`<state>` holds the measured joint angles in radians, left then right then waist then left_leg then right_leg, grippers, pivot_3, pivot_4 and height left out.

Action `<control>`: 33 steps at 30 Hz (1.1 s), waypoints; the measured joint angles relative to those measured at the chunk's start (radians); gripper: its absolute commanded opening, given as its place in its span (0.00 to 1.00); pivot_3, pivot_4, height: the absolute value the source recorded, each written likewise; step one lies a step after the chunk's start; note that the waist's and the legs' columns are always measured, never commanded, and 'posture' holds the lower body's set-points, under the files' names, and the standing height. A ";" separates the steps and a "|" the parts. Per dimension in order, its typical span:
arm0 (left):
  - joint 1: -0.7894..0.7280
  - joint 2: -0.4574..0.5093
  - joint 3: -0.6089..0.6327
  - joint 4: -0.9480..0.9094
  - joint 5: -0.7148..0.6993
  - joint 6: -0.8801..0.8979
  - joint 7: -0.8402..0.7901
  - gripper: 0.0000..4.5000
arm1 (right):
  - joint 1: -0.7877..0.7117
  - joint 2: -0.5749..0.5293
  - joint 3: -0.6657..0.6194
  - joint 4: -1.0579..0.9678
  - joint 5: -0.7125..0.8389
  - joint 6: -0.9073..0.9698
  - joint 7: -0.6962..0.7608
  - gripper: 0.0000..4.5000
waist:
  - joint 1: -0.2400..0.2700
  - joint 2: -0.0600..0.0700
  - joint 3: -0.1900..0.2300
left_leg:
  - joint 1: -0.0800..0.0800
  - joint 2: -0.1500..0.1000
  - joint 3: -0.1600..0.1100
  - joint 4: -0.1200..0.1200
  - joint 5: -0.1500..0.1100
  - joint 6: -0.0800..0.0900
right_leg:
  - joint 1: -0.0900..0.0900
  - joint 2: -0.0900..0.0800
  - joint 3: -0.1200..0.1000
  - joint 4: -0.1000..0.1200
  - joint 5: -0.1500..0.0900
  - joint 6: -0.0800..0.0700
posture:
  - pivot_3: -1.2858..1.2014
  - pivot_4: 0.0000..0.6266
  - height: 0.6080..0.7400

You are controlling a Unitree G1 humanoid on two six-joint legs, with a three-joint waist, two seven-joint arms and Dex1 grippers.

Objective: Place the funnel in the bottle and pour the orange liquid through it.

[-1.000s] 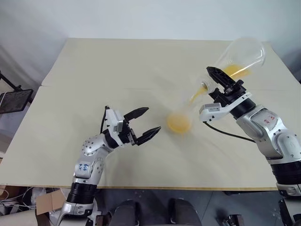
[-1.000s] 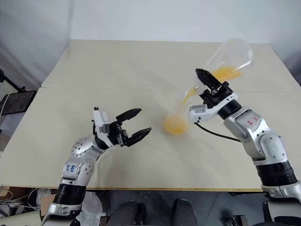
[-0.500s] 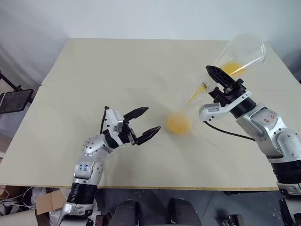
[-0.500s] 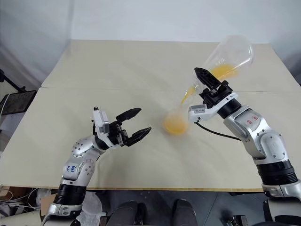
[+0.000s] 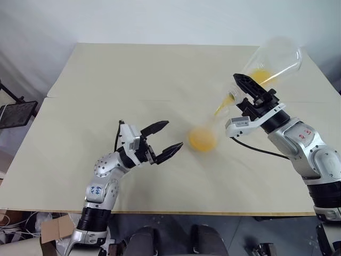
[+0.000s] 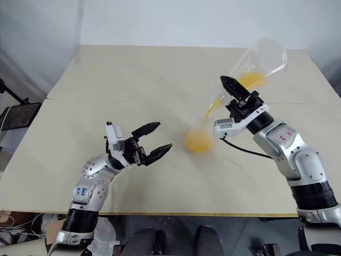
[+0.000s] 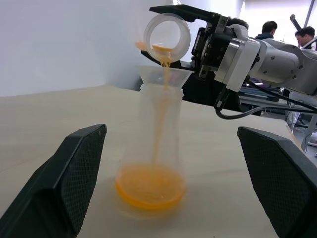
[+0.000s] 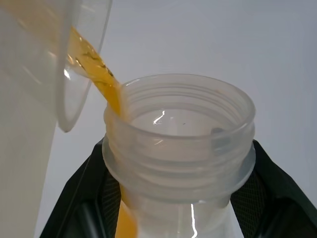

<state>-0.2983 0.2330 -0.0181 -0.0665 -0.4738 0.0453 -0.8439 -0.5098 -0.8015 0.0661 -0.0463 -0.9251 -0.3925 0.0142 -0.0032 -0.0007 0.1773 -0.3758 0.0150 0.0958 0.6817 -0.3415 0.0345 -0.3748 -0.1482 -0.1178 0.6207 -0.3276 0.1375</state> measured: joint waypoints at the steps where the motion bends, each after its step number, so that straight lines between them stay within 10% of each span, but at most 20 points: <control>1: 0.000 0.000 0.000 0.000 0.000 -0.001 0.000 1.00 | 0.000 0.000 0.000 0.000 0.000 0.000 0.000 0.55 | 0.000 0.000 0.000 | 0.000 0.000 0.000 0.000 0.000 0.000 | 0.000 0.000 0.000 0.000 0.000 0.000 | 0.52 0.24 1.00; 33: 0.000 -0.004 -0.003 0.000 0.006 -0.003 0.000 1.00 | -0.014 0.000 0.007 -0.002 -0.028 0.000 -0.028 0.55 | 0.000 0.000 0.000 | 0.000 0.000 0.000 0.000 0.000 0.000 | 0.000 0.000 0.000 0.000 0.000 0.000 | 0.52 0.24 1.00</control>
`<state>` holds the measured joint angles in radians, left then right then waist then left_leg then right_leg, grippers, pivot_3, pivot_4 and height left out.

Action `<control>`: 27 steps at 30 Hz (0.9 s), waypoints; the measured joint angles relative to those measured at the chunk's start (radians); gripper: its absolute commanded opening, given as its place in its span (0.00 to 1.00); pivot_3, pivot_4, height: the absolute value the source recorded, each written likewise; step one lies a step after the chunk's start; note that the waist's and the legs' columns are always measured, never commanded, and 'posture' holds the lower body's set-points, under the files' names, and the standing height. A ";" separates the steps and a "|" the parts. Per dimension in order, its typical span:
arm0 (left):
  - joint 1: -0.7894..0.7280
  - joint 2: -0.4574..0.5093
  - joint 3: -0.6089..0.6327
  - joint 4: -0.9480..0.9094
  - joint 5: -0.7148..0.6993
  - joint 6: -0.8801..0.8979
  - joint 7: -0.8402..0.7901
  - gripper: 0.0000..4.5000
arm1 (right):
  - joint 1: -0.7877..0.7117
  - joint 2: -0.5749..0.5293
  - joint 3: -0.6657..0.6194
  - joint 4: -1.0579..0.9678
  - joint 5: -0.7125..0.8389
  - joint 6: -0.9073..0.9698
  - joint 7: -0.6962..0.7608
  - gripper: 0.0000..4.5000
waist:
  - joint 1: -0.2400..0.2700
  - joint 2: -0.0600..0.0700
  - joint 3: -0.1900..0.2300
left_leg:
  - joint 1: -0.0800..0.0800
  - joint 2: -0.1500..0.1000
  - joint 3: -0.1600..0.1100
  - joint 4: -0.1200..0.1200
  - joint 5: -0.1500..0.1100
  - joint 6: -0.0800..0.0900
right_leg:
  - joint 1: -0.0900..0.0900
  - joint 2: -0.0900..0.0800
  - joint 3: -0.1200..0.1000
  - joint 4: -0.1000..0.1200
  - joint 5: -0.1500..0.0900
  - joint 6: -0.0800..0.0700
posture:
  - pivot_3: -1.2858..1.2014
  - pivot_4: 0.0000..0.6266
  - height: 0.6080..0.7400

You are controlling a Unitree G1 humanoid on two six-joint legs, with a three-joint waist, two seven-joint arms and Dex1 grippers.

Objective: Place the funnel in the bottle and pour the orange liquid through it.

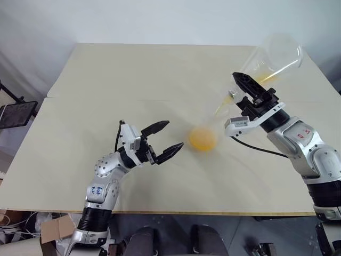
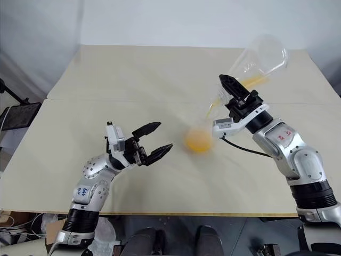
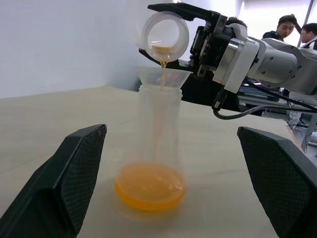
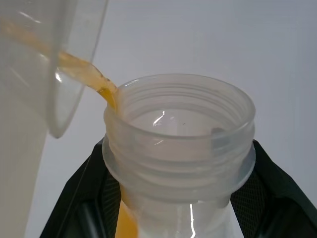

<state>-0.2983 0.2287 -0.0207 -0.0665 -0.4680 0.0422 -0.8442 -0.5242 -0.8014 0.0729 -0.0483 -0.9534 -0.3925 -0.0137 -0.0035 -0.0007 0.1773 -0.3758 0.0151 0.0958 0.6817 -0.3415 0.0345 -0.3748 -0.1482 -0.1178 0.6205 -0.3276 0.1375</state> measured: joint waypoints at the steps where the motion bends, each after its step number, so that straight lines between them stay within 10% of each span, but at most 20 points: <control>1: 0.000 0.000 0.000 0.000 0.000 0.000 0.000 1.00 | -0.002 0.000 0.000 -0.001 0.000 0.000 0.000 0.55 | 0.000 0.000 0.000 | 0.000 0.000 0.000 0.000 0.000 0.000 | 0.000 0.000 0.000 0.000 0.000 0.000 | 0.52 0.24 1.00; 27: 0.001 -0.018 -0.001 0.000 0.003 -0.012 0.003 1.00 | -0.003 -0.006 0.000 -0.002 -0.001 -0.022 -0.021 0.55 | 0.000 0.000 0.000 | 0.000 0.000 0.000 0.000 0.000 0.000 | 0.000 0.000 0.000 0.000 0.000 0.000 | 0.52 0.24 1.00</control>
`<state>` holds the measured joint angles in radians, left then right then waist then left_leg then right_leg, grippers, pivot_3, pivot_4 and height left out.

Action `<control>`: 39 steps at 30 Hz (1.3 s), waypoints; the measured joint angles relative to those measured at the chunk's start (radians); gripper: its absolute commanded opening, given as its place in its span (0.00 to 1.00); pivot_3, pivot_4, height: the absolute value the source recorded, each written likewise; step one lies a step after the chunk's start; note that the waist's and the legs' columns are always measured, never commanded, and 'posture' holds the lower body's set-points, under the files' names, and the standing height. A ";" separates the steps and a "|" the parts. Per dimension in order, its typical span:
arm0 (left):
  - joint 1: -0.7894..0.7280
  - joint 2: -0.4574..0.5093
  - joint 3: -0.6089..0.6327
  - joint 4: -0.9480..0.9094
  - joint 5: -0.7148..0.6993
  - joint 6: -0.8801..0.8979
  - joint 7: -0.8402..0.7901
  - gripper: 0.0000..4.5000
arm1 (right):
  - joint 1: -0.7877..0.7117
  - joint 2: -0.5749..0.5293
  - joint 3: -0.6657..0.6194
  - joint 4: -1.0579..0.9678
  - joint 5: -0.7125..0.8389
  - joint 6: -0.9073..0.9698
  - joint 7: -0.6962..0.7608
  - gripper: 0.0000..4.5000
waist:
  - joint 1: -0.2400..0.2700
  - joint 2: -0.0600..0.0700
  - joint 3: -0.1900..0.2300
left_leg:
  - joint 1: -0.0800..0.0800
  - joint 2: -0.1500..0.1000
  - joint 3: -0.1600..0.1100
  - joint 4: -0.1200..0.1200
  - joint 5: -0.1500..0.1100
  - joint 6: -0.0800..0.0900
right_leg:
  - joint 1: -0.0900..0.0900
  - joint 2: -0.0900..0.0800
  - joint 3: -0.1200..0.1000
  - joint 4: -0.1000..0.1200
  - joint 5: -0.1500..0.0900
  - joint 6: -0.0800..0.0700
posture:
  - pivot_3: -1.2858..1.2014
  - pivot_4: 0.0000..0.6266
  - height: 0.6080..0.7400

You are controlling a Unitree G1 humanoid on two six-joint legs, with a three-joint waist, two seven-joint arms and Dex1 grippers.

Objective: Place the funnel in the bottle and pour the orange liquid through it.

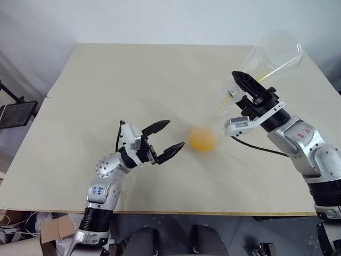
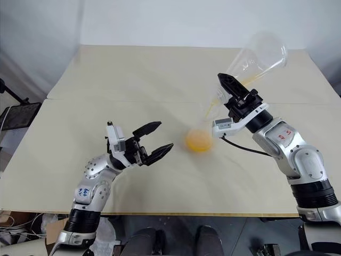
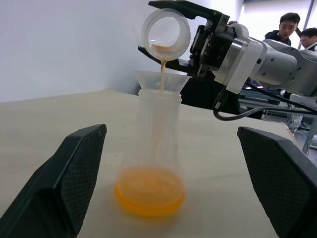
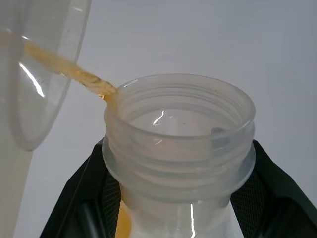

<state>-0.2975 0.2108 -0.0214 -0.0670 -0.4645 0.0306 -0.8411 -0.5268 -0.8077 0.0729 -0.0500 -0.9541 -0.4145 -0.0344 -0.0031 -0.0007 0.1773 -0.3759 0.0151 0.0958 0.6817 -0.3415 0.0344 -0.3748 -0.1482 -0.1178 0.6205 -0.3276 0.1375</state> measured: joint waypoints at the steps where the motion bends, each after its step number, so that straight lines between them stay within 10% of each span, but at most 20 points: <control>1: 0.000 0.000 0.000 0.000 0.000 0.000 0.001 1.00 | 0.000 0.000 0.000 0.000 0.000 0.000 0.000 0.55 | 0.000 0.000 0.000 | 0.000 0.000 0.000 0.000 0.000 0.000 | 0.000 0.000 0.000 0.000 0.000 0.000 | 0.52 0.24 1.00; 39: -0.005 -0.009 0.000 0.002 0.000 0.000 0.000 1.00 | 0.033 0.004 -0.005 -0.031 0.134 0.021 0.047 0.55 | 0.000 0.000 0.000 | 0.000 0.000 0.000 0.000 0.000 0.000 | 0.000 0.000 0.000 0.000 0.000 0.000 | 0.52 0.24 1.00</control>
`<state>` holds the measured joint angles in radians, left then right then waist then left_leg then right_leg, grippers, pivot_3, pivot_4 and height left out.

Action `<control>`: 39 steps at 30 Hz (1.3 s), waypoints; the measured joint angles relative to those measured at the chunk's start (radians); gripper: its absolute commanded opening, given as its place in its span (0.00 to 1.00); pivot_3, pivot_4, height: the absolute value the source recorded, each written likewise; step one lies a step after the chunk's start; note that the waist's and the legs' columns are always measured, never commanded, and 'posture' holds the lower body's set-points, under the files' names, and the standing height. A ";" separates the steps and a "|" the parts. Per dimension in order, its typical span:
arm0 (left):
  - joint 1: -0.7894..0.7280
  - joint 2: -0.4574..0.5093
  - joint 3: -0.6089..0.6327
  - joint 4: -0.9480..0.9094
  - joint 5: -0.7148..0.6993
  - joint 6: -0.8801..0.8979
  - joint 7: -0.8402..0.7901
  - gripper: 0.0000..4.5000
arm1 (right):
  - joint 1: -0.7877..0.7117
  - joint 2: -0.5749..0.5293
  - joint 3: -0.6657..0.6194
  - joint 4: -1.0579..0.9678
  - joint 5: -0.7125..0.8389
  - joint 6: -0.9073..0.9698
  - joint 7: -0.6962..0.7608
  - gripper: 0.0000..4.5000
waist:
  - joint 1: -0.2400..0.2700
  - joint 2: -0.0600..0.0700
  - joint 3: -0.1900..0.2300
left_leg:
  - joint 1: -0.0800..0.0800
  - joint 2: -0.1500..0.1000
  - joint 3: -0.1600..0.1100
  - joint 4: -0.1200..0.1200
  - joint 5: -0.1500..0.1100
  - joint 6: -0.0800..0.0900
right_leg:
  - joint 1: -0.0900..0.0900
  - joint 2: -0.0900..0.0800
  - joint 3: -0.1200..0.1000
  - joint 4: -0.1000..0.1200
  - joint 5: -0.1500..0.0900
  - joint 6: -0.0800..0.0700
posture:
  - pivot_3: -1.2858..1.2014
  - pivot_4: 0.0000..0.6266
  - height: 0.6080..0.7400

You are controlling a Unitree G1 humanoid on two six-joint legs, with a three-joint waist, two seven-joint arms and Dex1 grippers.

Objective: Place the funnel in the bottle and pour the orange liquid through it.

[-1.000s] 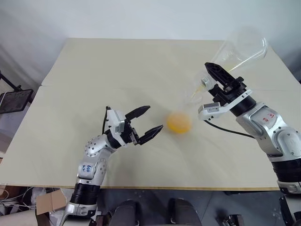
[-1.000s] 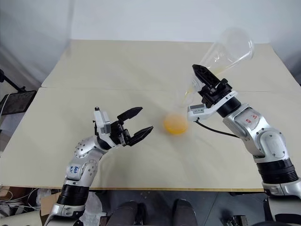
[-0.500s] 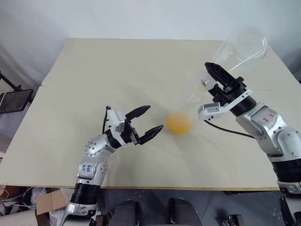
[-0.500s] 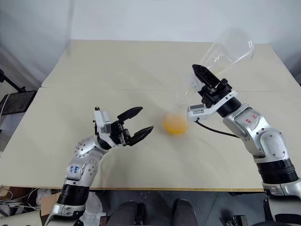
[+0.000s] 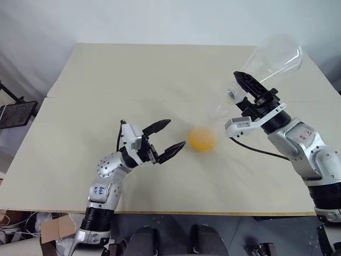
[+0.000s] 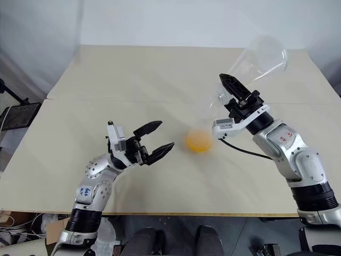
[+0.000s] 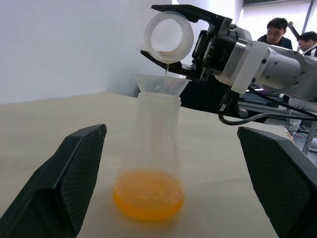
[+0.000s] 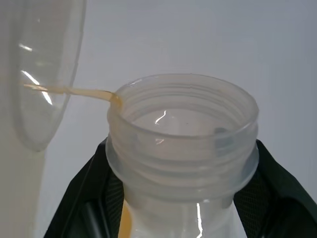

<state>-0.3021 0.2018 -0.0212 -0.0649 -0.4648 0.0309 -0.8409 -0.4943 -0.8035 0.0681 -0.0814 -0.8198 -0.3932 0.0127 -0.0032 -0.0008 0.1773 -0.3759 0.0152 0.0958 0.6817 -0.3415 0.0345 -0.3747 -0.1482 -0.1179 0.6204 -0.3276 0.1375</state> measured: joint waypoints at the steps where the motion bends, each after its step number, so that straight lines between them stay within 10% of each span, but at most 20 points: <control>1: 0.000 0.000 0.000 0.000 0.000 0.000 0.000 1.00 | 0.005 0.005 -0.002 -0.004 0.028 0.000 0.014 0.55 | 0.000 0.000 0.000 | 0.000 0.000 0.000 0.000 0.000 0.000 | 0.000 0.000 0.000 0.000 0.000 0.000 | 0.52 0.24 1.00; 19: -0.020 0.047 0.003 0.004 -0.002 0.013 -0.026 1.00 | 0.157 0.198 -0.428 -0.151 0.912 0.499 0.285 0.55 | 0.011 0.000 0.000 | 0.000 -0.001 -0.003 0.000 0.000 0.001 | 0.002 -0.001 -0.002 0.000 0.000 0.000 | 0.52 0.24 1.00; 39: -0.048 0.043 0.003 0.044 -0.003 0.021 -0.045 1.00 | 0.333 0.307 -0.788 0.100 1.056 0.539 0.083 0.55 | 0.005 0.000 0.000 | 0.000 -0.001 0.000 0.000 0.000 0.001 | 0.001 0.000 0.001 0.000 0.000 0.000 | 0.52 0.24 1.00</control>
<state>-0.3499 0.2445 -0.0186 -0.0208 -0.4674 0.0522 -0.8861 -0.1609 -0.4967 -0.7201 0.0188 0.2361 0.1455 0.0952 0.0020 -0.0007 0.1773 -0.3756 0.0142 0.0961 0.6816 -0.3412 0.0353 -0.3738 -0.1485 -0.1172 0.6202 -0.3275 0.1375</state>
